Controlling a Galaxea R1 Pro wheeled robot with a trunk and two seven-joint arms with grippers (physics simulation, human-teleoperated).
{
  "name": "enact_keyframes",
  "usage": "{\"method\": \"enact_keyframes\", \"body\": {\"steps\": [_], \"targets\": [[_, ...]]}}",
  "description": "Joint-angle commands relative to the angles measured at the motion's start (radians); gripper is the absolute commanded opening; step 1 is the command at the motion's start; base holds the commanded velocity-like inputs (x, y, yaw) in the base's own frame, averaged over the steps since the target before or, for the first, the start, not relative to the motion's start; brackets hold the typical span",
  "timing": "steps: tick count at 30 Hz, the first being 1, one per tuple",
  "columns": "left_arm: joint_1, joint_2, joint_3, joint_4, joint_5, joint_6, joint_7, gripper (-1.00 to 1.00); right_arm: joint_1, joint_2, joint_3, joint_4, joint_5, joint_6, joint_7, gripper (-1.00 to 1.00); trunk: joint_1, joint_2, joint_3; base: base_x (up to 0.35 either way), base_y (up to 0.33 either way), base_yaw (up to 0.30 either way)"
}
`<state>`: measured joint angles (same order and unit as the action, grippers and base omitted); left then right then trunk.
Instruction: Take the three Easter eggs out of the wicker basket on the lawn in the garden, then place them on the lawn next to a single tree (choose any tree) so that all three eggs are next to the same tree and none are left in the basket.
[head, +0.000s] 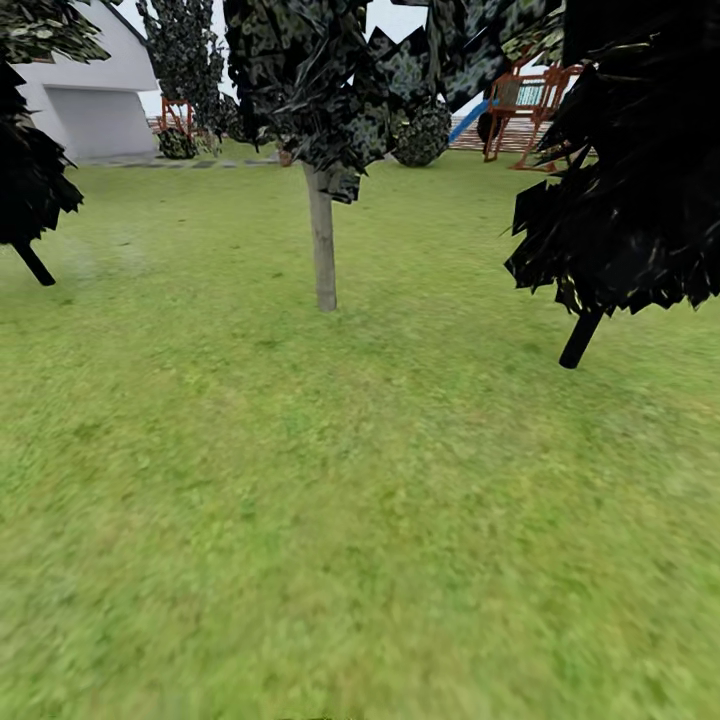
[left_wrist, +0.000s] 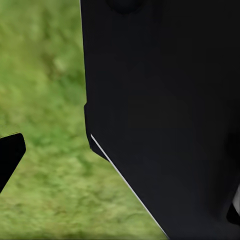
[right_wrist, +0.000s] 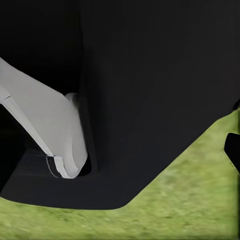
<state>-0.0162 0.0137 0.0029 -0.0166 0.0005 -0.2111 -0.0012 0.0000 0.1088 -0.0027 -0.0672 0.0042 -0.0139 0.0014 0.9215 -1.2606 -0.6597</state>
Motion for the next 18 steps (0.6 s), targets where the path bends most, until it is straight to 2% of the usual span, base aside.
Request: {"method": "enact_keyframes", "body": {"steps": [1, 18], "targets": [[-0.001, 0.0, 0.0, 0.001, 0.0, -0.004, 0.0, 1.0, 0.0, 0.0, 0.0, 0.0, 0.0, -0.001, 0.0, 1.0, 0.0, 0.0, -0.002, 0.0, 0.0, 0.225], [-0.001, 0.0, 0.001, 0.002, 0.001, -0.003, 0.0, 1.0, 0.0, -0.003, -0.006, 0.0, 0.001, -0.001, 0.0, 1.0, 0.0, 0.0, -0.017, 0.0, 0.0, 0.212]]}}
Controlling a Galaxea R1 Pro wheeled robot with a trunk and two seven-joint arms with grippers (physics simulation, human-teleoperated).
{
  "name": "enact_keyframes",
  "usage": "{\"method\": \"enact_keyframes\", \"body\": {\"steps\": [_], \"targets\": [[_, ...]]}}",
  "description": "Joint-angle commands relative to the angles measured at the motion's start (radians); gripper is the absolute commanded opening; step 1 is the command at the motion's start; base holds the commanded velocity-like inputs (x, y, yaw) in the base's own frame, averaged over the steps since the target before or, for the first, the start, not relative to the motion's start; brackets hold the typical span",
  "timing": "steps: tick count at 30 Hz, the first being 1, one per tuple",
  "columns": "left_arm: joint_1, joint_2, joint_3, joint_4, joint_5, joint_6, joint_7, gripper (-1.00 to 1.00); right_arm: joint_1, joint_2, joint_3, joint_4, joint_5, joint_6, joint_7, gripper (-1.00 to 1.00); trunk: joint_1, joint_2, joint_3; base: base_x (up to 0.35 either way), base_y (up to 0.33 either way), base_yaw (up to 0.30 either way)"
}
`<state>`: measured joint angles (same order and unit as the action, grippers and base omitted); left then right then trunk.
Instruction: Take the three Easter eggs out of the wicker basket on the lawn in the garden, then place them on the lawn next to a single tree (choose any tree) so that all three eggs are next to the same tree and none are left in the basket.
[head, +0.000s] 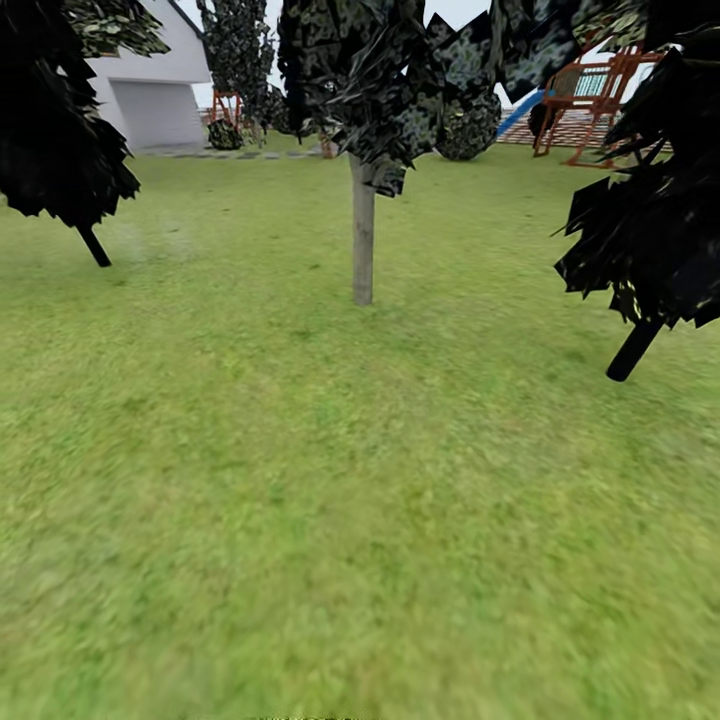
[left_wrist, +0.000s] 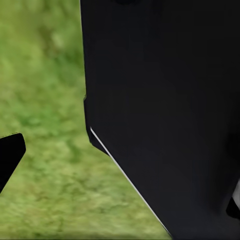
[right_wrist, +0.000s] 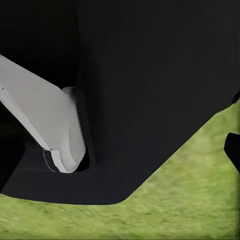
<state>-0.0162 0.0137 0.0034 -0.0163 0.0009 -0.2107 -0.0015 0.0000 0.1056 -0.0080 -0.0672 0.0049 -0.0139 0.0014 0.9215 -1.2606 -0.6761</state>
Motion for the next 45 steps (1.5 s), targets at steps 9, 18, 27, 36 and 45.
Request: {"method": "enact_keyframes", "body": {"steps": [9, 18, 27, 36, 45], "targets": [[-0.001, 0.0, 0.0, 0.002, -0.002, -0.004, -0.002, 1.0, 0.0, 0.006, 0.003, 0.0, 0.0, -0.002, 0.0, 1.0, 0.0, 0.0, -0.009, 0.0, 0.0, 0.228], [-0.001, 0.0, -0.006, 0.001, -0.005, -0.003, -0.003, 1.0, 0.0, 0.01, 0.008, 0.001, 0.008, -0.014, 0.001, 1.0, -0.015, 0.028, -0.005, 0.0, 0.0, 0.242], [-0.001, -0.001, -0.006, 0.001, -0.006, -0.004, -0.003, 1.0, 0.0, 0.009, 0.007, 0.003, 0.006, -0.041, 0.001, 1.0, -0.05, 0.091, 0.018, 0.0, 0.0, 0.134], [-0.001, 0.0, -0.006, 0.001, -0.006, -0.005, -0.003, 1.0, 0.0, 0.01, 0.004, 0.003, 0.001, -0.045, 0.001, 1.0, -0.084, 0.154, 0.048, 0.0, 0.0, 0.034], [-0.001, 0.0, -0.006, 0.001, -0.007, -0.005, -0.003, 1.0, 0.0, 0.011, 0.003, 0.004, 0.0, -0.046, 0.001, 1.0, -0.119, 0.217, 0.088, 0.0, 0.0, 0.115]]}}
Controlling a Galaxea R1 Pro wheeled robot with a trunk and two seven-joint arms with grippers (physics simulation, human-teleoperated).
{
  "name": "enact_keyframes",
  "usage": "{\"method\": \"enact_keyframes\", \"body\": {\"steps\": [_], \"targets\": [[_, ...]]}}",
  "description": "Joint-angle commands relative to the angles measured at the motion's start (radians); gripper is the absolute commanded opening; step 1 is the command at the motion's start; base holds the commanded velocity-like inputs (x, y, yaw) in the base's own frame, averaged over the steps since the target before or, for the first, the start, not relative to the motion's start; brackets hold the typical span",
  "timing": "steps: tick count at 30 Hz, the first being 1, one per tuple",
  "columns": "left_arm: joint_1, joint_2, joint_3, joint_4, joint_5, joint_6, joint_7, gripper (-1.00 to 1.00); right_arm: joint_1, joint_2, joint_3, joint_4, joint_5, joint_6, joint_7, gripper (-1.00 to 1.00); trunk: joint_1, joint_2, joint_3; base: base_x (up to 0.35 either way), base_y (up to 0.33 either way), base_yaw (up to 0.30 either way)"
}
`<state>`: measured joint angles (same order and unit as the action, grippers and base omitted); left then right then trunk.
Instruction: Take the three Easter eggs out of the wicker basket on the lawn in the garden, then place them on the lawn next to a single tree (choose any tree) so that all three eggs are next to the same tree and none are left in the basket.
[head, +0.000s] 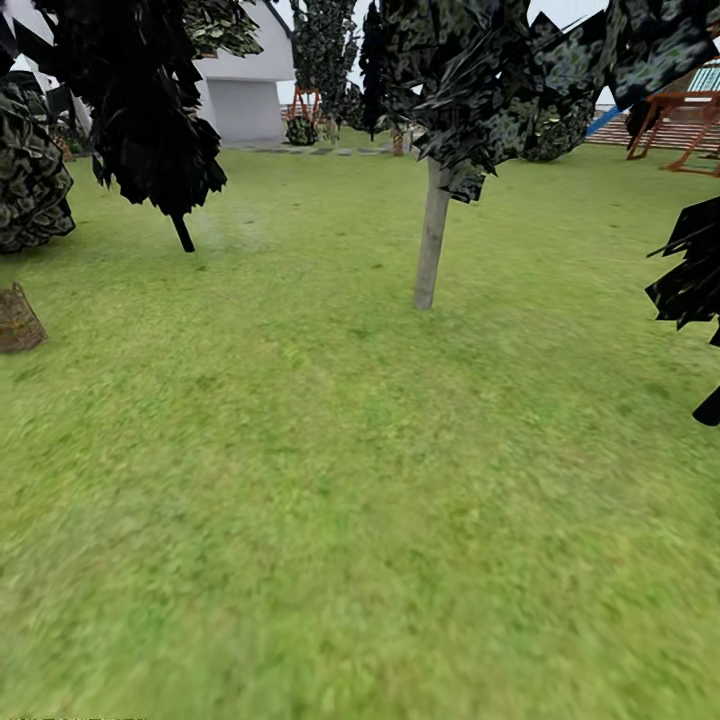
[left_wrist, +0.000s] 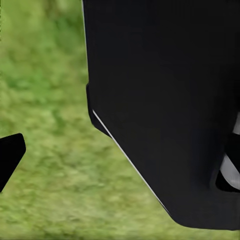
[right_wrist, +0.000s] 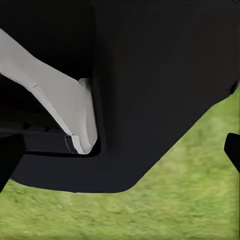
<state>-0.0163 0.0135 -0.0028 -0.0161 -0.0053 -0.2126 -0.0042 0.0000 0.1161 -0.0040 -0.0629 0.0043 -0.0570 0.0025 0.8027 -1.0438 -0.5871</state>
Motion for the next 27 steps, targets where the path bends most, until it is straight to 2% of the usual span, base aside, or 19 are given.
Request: {"method": "enact_keyframes", "body": {"steps": [1, 27], "targets": [[-0.001, 0.0, 0.0, 0.001, -0.001, -0.004, 0.0, 1.0, 0.0, 0.0, -0.001, 0.0, 0.0, -0.003, 0.0, 1.0, -0.004, 0.007, 0.004, 0.0, 0.0, 0.126], [-0.001, -0.001, 0.0, 0.002, -0.001, -0.004, 0.0, 1.0, 0.0, -0.001, -0.002, 0.0, -0.001, -0.003, -0.001, 1.0, -0.104, 0.189, 0.123, 0.0, 0.0, 0.128]]}}
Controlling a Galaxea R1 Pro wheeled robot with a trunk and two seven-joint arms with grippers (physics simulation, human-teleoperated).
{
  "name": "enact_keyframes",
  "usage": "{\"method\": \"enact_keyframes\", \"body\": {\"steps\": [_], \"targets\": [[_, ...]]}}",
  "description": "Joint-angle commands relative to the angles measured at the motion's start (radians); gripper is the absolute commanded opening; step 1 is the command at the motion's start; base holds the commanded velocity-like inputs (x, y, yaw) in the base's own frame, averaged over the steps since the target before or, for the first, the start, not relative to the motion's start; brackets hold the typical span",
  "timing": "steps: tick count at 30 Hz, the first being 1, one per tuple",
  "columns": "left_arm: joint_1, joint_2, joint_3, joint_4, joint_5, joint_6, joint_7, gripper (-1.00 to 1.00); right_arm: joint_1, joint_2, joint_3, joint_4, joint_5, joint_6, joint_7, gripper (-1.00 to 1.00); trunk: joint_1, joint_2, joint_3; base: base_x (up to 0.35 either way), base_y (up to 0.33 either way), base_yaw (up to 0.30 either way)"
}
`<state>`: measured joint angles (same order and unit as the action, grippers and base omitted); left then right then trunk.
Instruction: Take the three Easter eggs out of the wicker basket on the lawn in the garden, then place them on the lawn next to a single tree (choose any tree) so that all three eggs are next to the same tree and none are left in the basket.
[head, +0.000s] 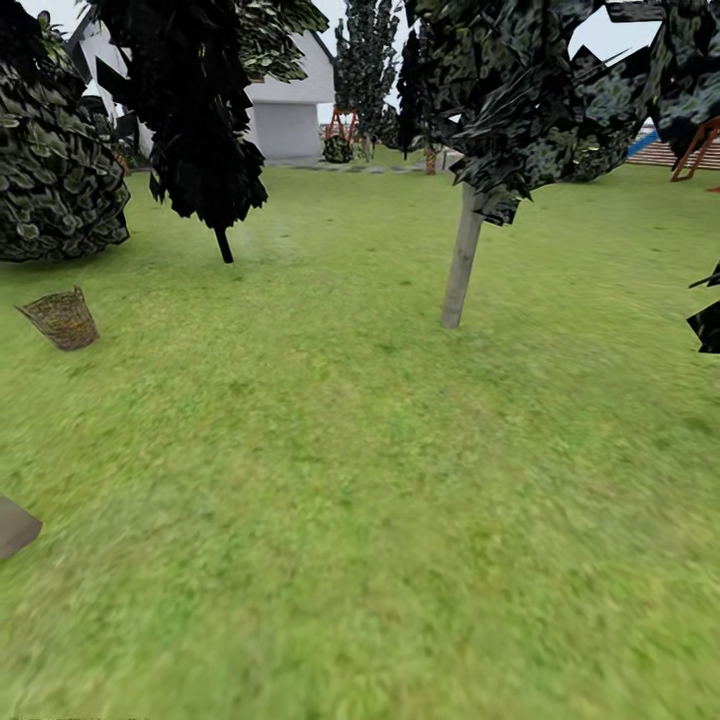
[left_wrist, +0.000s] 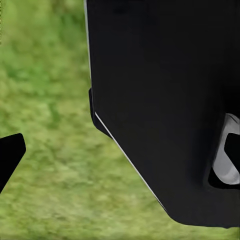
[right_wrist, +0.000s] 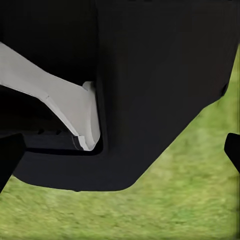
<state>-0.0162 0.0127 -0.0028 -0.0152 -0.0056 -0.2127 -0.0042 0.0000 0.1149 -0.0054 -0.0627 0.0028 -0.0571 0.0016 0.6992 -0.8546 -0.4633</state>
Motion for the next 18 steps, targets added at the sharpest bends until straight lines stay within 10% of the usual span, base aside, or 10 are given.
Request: {"method": "enact_keyframes", "body": {"steps": [1, 18], "targets": [[-0.001, 0.0, 0.0, 0.001, -0.001, -0.004, 0.0, 1.0, 0.0, 0.0, -0.001, 0.0, 0.0, -0.003, 0.0, 1.0, -0.004, 0.007, 0.004, 0.0, 0.0, 0.128], [-0.001, 0.0, 0.0, 0.0, -0.001, -0.005, 0.0, 1.0, 0.0, 0.0, -0.001, 0.0, 0.0, -0.003, 0.0, 1.0, -0.069, 0.126, 0.082, 0.0, 0.0, 0.128]]}}
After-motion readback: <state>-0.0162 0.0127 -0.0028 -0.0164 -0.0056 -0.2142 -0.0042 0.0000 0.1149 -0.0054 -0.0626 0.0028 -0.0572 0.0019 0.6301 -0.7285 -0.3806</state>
